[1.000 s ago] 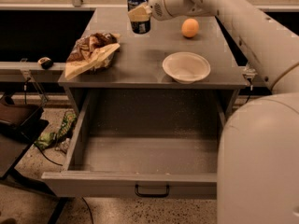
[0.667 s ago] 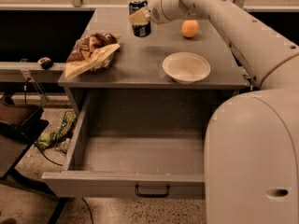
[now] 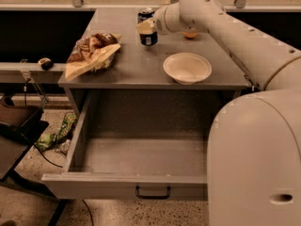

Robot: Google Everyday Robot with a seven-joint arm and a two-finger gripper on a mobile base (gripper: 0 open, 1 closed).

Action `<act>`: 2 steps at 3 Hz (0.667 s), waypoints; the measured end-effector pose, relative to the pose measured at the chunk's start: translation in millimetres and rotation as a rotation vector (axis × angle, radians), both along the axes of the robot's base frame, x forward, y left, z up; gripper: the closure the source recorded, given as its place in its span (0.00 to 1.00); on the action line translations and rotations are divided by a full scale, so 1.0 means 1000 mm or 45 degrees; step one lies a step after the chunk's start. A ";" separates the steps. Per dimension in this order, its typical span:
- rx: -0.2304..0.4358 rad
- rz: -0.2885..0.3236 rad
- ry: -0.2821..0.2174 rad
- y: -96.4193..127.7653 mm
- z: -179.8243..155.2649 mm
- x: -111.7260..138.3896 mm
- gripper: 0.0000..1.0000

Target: Pick pepsi can from top drawer and place on counter

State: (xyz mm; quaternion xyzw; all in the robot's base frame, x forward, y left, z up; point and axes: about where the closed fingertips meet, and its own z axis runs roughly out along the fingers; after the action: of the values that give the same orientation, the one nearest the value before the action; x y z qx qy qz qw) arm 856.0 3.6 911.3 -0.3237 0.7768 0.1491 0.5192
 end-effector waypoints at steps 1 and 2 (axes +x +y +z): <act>0.062 -0.037 0.025 0.001 -0.022 0.003 1.00; 0.063 -0.038 0.022 0.001 -0.023 0.004 0.73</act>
Offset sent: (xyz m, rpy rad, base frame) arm 0.0028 0.0006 -0.0204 0.0444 0.0180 -0.0262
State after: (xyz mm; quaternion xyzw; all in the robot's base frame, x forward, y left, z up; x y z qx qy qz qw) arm 859.6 4.9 888.6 -0.2978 0.7820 0.1634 0.5226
